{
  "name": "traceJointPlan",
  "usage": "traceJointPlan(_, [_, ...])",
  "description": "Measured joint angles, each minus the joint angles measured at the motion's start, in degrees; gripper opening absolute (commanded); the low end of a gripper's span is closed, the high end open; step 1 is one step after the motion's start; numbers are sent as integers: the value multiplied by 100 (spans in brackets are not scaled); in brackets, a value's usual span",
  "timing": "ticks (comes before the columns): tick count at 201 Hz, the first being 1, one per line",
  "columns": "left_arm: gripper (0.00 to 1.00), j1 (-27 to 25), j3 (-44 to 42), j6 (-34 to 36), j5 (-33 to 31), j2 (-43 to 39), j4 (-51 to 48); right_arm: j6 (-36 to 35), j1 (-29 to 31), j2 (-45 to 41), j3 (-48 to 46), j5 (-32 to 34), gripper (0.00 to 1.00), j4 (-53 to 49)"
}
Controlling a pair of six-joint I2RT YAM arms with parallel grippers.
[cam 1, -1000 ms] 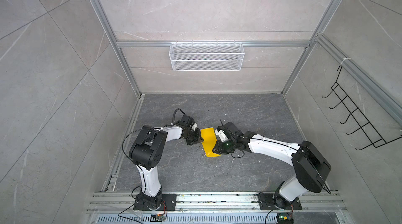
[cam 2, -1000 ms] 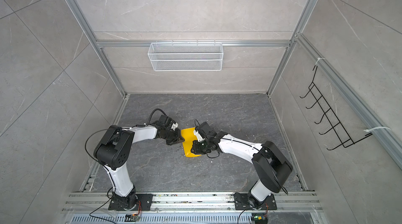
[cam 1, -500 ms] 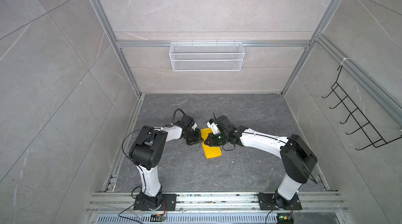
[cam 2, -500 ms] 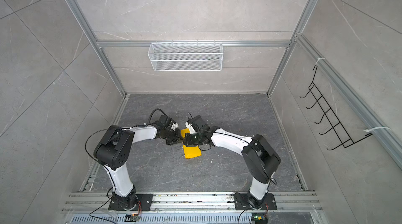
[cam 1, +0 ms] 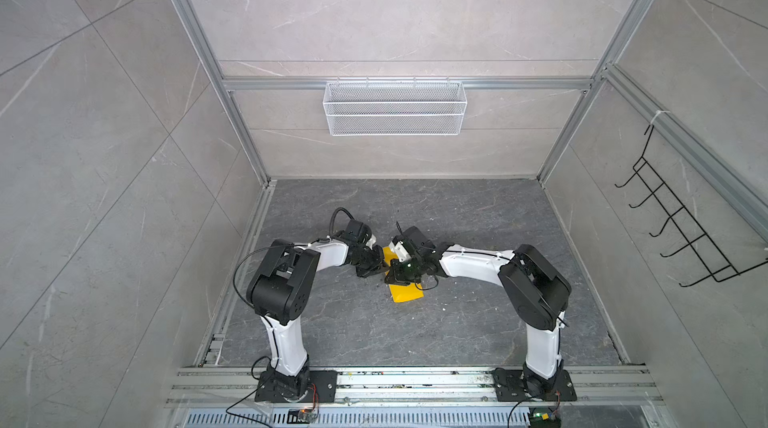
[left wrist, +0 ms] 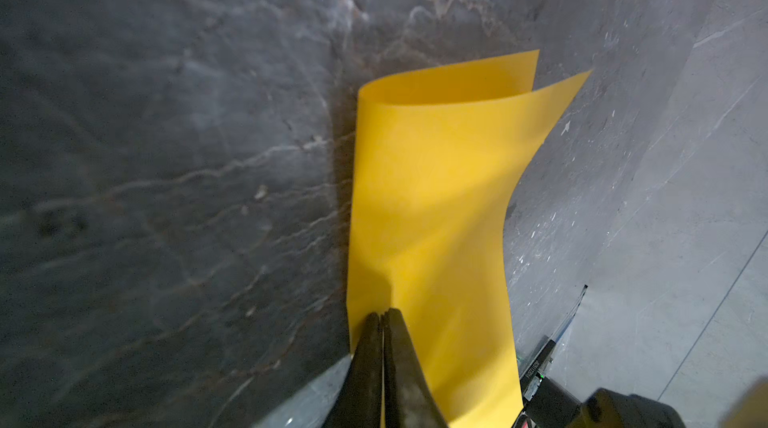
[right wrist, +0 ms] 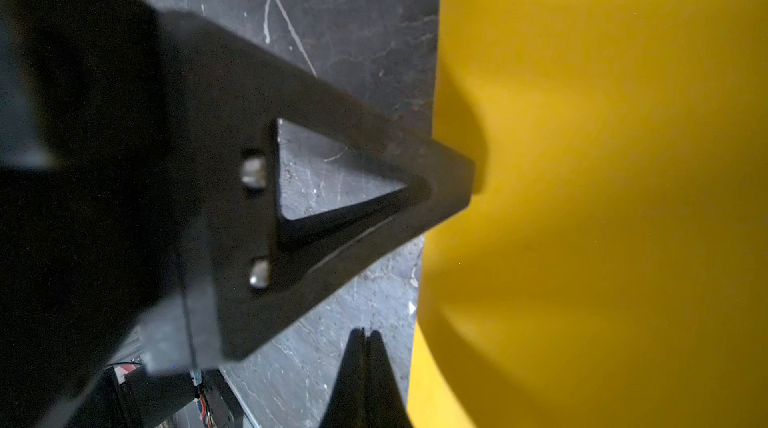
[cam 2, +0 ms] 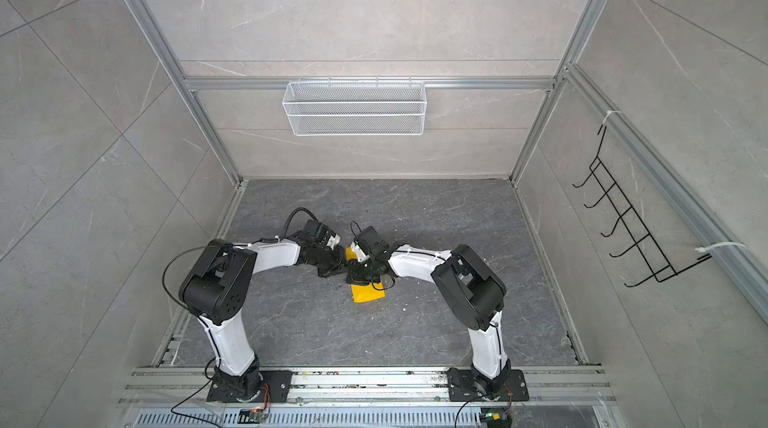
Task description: Fold a paper plane with a square sheet of paper (pick it up from the middle)
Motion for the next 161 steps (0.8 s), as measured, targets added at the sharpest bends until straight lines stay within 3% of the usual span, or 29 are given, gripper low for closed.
traceJointPlan(161, [10, 0, -9, 0, -42, -7, 4, 76, 0, -122, -608, -114, 1, 33])
